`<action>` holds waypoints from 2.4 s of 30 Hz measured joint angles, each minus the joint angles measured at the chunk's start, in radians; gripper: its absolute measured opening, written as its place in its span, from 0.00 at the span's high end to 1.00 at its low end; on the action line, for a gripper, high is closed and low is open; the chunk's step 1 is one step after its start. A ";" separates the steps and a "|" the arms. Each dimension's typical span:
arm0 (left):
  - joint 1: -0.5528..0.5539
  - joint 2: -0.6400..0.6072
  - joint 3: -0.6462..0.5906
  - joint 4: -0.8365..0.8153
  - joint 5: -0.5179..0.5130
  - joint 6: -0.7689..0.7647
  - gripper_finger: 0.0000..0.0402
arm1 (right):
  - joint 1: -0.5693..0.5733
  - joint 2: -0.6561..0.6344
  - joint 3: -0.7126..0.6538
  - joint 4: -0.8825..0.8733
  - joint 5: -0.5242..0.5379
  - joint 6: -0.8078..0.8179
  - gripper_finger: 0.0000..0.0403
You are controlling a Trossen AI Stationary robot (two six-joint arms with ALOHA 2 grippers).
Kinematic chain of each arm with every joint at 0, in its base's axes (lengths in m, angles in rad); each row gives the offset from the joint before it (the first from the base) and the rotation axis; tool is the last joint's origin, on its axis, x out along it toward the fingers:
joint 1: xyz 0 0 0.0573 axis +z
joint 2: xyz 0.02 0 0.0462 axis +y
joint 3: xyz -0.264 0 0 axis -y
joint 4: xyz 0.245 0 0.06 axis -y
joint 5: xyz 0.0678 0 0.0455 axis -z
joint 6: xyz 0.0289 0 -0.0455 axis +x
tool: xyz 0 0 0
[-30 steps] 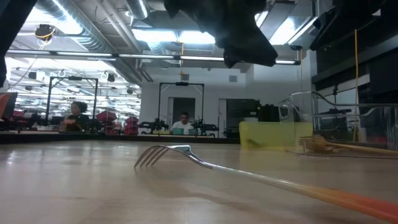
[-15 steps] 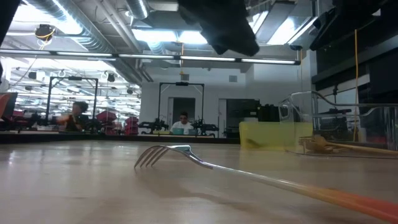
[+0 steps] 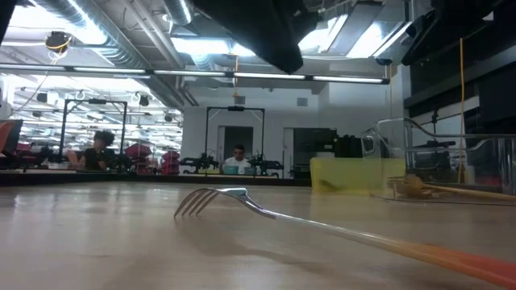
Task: Sort silverware by color (type)
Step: Put the orange fork into the orange bin
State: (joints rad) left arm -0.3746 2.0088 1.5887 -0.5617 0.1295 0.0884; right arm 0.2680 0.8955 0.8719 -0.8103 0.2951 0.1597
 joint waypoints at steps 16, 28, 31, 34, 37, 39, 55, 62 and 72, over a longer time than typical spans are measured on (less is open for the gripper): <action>-0.015 0.100 -0.001 0.007 -0.038 0.083 0.79 | 0.000 0.017 0.000 0.001 0.000 0.000 0.73; -0.015 0.142 0.000 -0.032 -0.050 0.127 0.79 | 0.000 0.076 0.000 0.000 -0.001 0.000 0.73; -0.015 0.141 0.000 -0.040 -0.064 0.132 0.79 | 0.000 0.088 0.000 -0.005 -0.001 0.000 0.73; -0.015 0.141 0.000 -0.066 -0.065 0.132 0.79 | 0.000 0.093 0.000 -0.011 -0.001 0.000 0.73; -0.015 0.141 -0.016 -0.072 -0.065 0.133 0.79 | 0.000 0.097 0.000 -0.013 -0.001 0.000 0.73; -0.014 0.141 -0.027 -0.079 -0.066 0.133 0.79 | 0.000 0.098 0.000 -0.016 -0.001 0.000 0.73; -0.014 0.138 -0.072 -0.095 -0.095 0.134 0.82 | 0.000 0.097 0.000 -0.015 -0.001 0.000 0.73; -0.014 0.138 -0.073 -0.098 -0.095 0.133 0.95 | 0.000 0.097 0.000 -0.015 -0.001 -0.001 0.73; -0.014 0.135 -0.073 -0.107 -0.094 0.134 0.96 | 0.000 0.097 0.000 -0.015 -0.001 -0.001 0.73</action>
State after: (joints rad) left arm -0.3890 2.1435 1.5152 -0.6689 0.0350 0.2222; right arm 0.2680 0.9928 0.8715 -0.8250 0.2943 0.1590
